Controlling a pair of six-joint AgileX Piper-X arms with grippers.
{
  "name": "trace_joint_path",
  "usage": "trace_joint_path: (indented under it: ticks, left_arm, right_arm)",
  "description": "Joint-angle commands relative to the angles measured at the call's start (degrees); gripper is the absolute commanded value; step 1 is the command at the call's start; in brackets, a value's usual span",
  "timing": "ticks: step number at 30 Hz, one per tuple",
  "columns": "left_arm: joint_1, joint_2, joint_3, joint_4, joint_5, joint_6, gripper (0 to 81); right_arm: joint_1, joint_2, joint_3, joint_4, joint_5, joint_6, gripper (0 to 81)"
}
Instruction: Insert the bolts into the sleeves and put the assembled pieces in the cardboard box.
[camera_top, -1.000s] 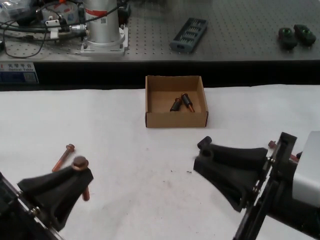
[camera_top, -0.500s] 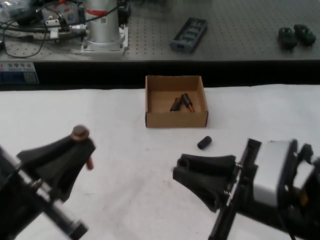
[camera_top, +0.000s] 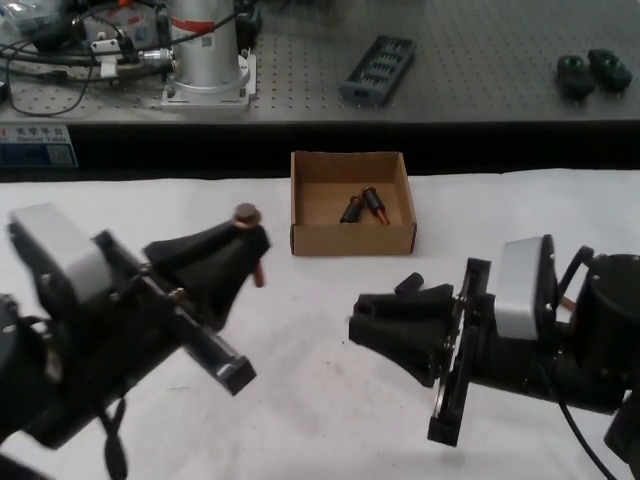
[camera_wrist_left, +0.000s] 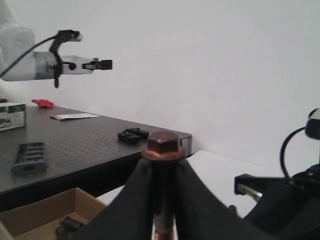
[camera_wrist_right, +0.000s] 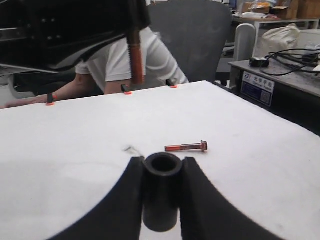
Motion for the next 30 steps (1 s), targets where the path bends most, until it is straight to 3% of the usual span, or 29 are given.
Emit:
trace_joint_path:
  ticks: [1,7,30]
  left_arm:
    - [-0.16,7.91,-3.36,-9.66,6.74,-4.28,0.6]
    - [-0.16,11.81,-3.36,-11.95,11.63,-5.07,0.6]
    - [-3.16,11.69,-5.09,-11.95,22.40,-10.46,0.6]
  right_arm:
    - [-0.50,2.27,-1.00,-0.55,-3.49,-2.49,7.1]
    - [-0.50,3.81,-1.00,-0.63,-3.38,-11.86,7.1]
    - [-0.50,3.83,-1.00,3.44,-10.64,-11.86,7.1]
